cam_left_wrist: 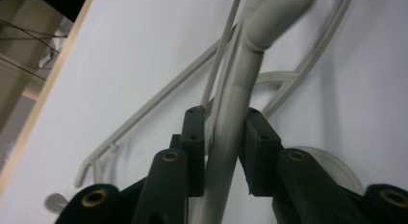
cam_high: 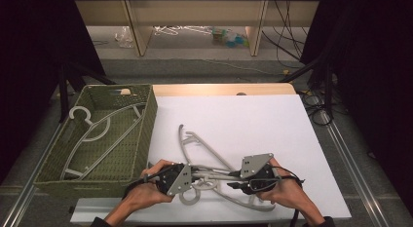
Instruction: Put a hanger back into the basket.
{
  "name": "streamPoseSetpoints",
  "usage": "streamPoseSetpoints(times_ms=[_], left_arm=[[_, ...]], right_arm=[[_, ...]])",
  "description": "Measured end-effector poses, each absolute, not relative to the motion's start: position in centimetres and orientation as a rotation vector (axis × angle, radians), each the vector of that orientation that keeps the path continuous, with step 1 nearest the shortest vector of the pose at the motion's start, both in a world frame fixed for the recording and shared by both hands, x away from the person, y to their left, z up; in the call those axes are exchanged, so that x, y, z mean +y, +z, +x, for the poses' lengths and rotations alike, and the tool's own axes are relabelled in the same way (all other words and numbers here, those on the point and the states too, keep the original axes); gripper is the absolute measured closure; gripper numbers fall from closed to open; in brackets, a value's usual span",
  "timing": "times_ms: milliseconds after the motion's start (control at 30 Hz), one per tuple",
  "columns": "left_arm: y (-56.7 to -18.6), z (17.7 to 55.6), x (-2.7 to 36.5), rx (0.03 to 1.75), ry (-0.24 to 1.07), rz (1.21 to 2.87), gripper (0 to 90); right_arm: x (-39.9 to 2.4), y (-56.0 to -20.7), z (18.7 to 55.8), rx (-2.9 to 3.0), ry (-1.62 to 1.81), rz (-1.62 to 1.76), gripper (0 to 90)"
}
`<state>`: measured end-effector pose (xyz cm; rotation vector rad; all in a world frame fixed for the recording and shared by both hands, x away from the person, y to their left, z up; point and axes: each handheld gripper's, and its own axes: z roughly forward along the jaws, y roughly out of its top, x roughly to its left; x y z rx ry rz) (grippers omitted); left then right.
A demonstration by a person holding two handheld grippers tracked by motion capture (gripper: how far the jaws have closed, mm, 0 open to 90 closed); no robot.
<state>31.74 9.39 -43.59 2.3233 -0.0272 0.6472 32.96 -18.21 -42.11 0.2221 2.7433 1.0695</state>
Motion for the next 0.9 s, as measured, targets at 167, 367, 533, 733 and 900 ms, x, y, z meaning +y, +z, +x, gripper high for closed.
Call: streamPoseSetpoints(times_ms=[167,367,533,733,900], left_arm=[[-43.0,32.0,9.0,-0.010,0.658,2.316,78.7],[-42.5,32.6,9.1,0.145,0.602,2.295,78.9],[-42.0,33.4,9.6,0.326,0.543,2.250,78.9],[-41.1,33.9,10.4,0.513,0.420,2.169,78.9],[-40.6,34.0,11.1,0.619,0.348,2.111,78.9]], right_arm=[[-18.5,-41.6,33.3,2.614,1.129,0.356,49.6],[-19.3,-40.4,33.5,2.436,1.264,0.540,37.1],[-19.4,-39.6,33.0,2.382,1.314,0.580,34.1],[-18.6,-39.9,32.1,2.442,1.307,0.542,34.8],[-18.5,-40.2,31.8,2.480,1.296,0.529,34.7]])
